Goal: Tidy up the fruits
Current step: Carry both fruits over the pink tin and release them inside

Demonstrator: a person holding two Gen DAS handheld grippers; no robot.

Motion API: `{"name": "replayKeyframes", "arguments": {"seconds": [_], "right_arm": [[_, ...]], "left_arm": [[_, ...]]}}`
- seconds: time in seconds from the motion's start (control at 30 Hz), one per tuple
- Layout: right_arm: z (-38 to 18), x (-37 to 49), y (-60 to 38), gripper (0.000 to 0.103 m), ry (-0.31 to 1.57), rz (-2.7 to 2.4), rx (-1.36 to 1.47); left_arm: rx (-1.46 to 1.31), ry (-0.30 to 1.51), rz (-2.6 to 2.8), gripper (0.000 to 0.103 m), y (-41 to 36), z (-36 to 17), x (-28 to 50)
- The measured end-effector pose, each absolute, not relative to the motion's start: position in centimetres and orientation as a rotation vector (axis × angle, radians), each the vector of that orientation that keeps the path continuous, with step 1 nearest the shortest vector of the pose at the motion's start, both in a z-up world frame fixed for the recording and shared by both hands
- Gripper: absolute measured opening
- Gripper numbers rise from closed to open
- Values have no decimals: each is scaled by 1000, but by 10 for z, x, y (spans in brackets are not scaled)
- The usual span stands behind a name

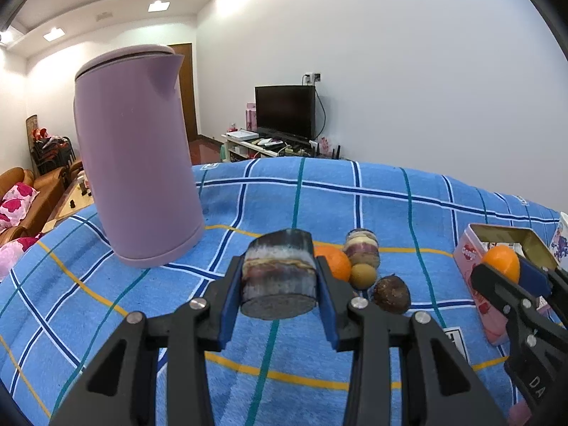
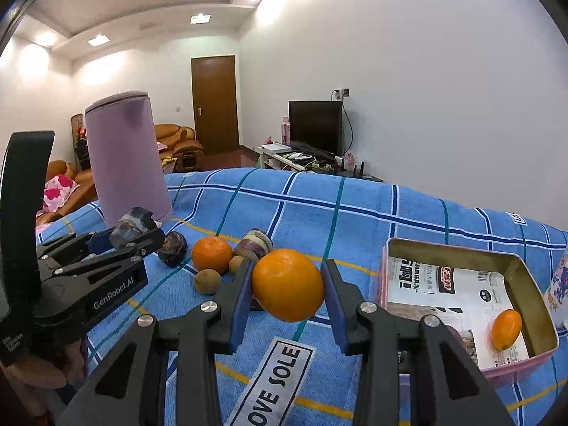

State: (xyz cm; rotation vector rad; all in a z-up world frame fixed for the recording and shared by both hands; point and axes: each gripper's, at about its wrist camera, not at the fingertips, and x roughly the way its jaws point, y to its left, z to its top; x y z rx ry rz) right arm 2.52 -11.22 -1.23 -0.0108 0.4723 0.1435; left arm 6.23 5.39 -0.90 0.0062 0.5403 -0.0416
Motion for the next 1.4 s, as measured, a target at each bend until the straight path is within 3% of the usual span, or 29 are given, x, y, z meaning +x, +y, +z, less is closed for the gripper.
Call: {"name": "replayKeyframes", "arguments": {"seconds": [0.7, 1.4], "right_arm": [[-6, 8, -131, 40, 427, 104, -23], [8, 19, -245, 40, 429, -94, 36]], "left_arm": [[-12, 538, -34, 42, 44, -7, 53], [48, 466, -270, 42, -83, 28, 55]]}}
